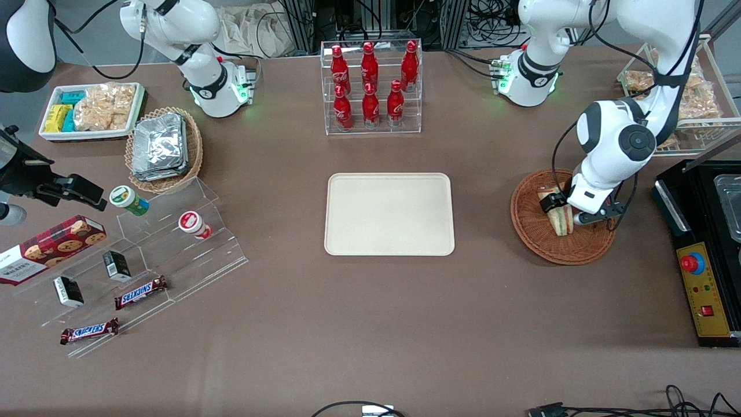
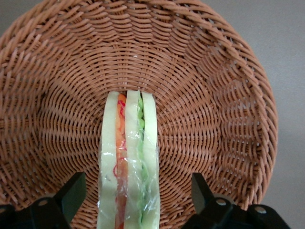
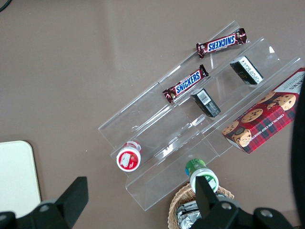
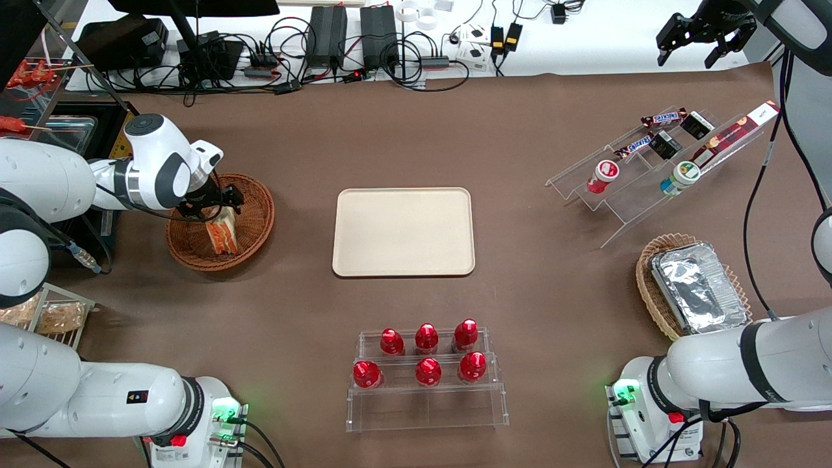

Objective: Place sandwich from basket to tray
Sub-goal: 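Lift the sandwich out of the basket with the left gripper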

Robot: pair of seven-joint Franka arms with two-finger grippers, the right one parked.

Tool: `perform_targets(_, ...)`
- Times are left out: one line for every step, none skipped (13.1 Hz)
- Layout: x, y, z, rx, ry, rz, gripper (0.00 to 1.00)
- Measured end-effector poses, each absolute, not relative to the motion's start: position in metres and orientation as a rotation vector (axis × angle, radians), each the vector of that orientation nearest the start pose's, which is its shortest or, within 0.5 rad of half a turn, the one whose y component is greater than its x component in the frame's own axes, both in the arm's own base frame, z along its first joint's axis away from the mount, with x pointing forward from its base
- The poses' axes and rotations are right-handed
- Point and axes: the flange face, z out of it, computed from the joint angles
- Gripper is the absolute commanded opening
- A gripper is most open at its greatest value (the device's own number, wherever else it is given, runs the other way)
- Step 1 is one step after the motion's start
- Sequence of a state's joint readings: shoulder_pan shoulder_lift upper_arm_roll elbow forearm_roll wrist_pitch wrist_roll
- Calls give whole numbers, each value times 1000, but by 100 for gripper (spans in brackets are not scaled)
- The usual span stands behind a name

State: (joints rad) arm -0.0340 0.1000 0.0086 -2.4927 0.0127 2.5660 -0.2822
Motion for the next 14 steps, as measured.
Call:
perform_targets(469, -12, 242, -3106, -385, 40, 1)
perform_targets(469, -12, 238, -3107, -385, 33, 0)
perform_targets(467, -12, 233, -3108, -385, 27, 0)
perform_targets(464, -12, 228, -3107, -385, 29, 0)
perform_targets(463, -11, 225, -3107, -386, 31, 0)
perform_targets(463, -11, 225, -3107, -387, 31, 0)
perform_targets(463, -11, 225, -3107, -387, 30, 0)
perform_targets(463, -11, 225, -3107, -387, 29, 0)
perform_targets(463, -11, 227, -3107, -387, 27, 0)
perform_targets(463, -11, 231, -3107, -386, 30, 0)
perform_targets(463, -11, 239, -3104, -385, 53, 0)
perform_targets(464, -12, 255, -3102, -382, 77, 0)
perform_targets(465, -14, 277, -3100, -375, 94, 0)
perform_targets(466, -16, 304, -3099, -362, 104, 0)
